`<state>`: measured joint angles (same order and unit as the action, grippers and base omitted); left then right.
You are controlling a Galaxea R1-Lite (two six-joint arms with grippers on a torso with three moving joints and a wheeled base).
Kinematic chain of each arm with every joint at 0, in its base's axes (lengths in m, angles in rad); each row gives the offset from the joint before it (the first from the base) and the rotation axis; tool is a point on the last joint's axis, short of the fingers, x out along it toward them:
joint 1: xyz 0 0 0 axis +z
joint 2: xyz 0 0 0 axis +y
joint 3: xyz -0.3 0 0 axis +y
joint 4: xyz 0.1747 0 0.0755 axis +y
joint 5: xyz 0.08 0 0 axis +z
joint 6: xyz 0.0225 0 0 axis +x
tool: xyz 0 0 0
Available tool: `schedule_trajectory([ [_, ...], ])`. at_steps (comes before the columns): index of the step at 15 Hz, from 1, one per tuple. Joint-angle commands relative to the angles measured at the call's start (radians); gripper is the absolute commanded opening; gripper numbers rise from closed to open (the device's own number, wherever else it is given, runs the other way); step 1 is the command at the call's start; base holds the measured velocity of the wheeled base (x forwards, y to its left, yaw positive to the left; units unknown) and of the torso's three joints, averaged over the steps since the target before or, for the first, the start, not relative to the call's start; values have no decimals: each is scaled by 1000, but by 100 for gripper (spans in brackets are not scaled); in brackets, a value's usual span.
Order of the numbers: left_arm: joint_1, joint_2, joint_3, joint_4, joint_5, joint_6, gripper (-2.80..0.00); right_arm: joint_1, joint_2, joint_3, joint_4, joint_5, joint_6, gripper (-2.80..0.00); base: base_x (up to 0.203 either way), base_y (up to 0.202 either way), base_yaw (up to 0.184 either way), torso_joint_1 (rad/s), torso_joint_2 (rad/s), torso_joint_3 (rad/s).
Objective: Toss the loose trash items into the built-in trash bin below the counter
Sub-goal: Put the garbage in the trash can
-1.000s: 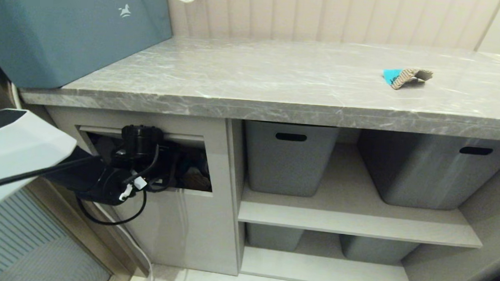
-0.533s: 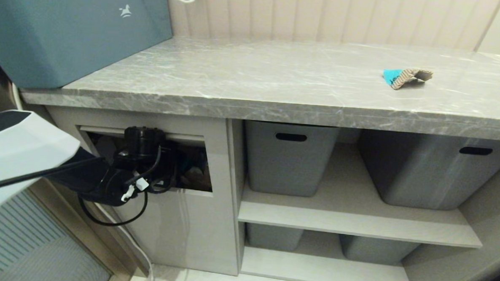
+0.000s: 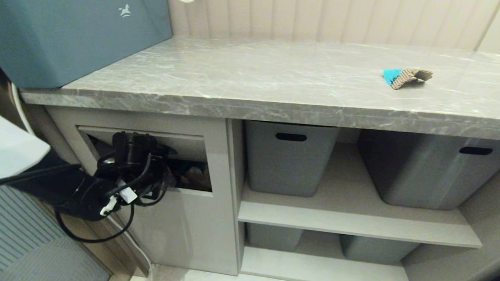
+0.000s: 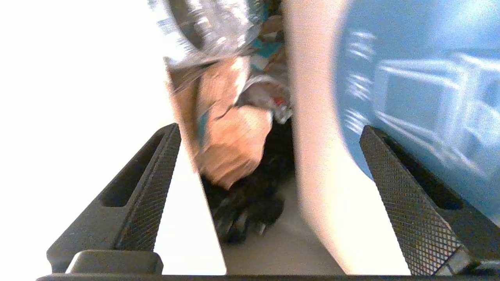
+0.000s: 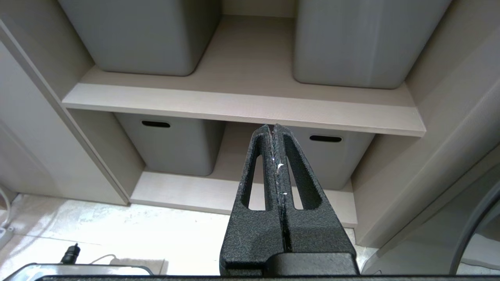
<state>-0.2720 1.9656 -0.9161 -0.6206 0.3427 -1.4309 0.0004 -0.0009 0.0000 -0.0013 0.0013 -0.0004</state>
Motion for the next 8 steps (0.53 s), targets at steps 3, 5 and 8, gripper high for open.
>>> schedule_trajectory([
  [3,-30,-174,128,26,53,-8,-280,0,-1,0,1,0,3,-280,0,0,0,0,0,0],
  [5,-35,-245,181,42,64,-7,-280,0,-1,0,1,0,3,-280,0,0,0,0,0,0],
  [8,-36,-378,249,42,66,37,-280,0,-1,0,1,0,4,-280,0,0,0,0,0,0],
])
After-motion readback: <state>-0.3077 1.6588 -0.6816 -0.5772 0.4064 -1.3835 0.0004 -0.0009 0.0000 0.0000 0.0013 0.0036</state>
